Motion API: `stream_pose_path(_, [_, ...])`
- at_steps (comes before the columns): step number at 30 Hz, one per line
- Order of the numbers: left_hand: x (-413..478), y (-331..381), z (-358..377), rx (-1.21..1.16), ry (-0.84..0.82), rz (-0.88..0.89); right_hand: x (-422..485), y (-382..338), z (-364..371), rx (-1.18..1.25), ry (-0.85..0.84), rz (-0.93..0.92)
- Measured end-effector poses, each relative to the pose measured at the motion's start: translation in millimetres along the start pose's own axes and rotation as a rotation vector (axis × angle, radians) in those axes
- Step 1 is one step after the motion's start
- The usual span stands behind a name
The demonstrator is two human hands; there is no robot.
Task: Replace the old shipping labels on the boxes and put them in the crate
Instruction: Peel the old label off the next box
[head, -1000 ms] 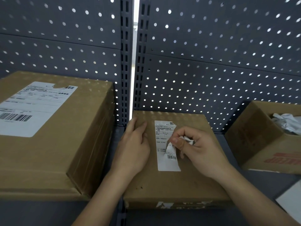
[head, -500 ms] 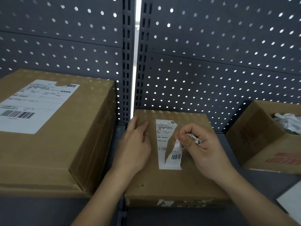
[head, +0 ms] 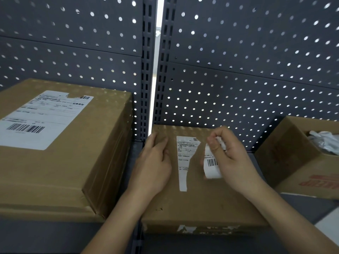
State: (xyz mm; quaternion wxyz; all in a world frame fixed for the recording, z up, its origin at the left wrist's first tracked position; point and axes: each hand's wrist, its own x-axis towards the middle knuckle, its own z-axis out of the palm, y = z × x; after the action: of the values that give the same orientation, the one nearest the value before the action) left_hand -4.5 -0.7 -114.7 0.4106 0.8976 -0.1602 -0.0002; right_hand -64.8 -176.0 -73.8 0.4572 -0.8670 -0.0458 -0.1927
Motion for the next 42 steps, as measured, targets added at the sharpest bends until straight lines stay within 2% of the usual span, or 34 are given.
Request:
stream_pose_path(2, [-0.1, 0.2, -0.3, 0.003, 0.001, -0.001, -0.6, 0.3, 3.0, 0.122, -0.049, 0.139])
stream_pose_path(5, [0.1, 0.5, -0.4, 0.006, 0.003, -0.002, 2.4, 8.3, 4.3, 0.099, -0.054, 0.220])
stream_pose_path(15, [-0.6, 1.9, -1.1, 0.002, -0.011, -0.006, 14.4, 21.6, -7.7, -0.263, -0.025, 0.148])
stream_pose_path(18, [-0.8, 1.7, -1.1, -0.009, -0.012, -0.013, 26.2, 30.7, -16.8, -0.325, 0.009, 0.196])
stream_pose_path(21, [-1.3, 1.6, -1.1, -0.013, -0.011, -0.011, 39.1, 36.0, -20.9, -0.398, -0.046, 0.226])
stream_pose_path(25, [-0.7, 2.3, -1.5, -0.021, -0.009, -0.006, 54.6, 39.3, -14.8, -0.523, -0.166, 0.194])
stream_pose_path(29, [-1.3, 2.3, -1.6, -0.015, -0.008, -0.015, 59.7, 41.4, -2.1, -0.679, -0.209, 0.137])
stream_pose_path(33, [-1.3, 2.4, -1.4, -0.016, -0.002, -0.013, 55.0, 50.8, 3.2, -0.854, -0.183, 0.005])
stream_pose_path(42, [-1.6, 3.7, -2.0, -0.004, -0.007, -0.008, 55.5, 60.7, 4.0, -0.912, -0.171, -0.085])
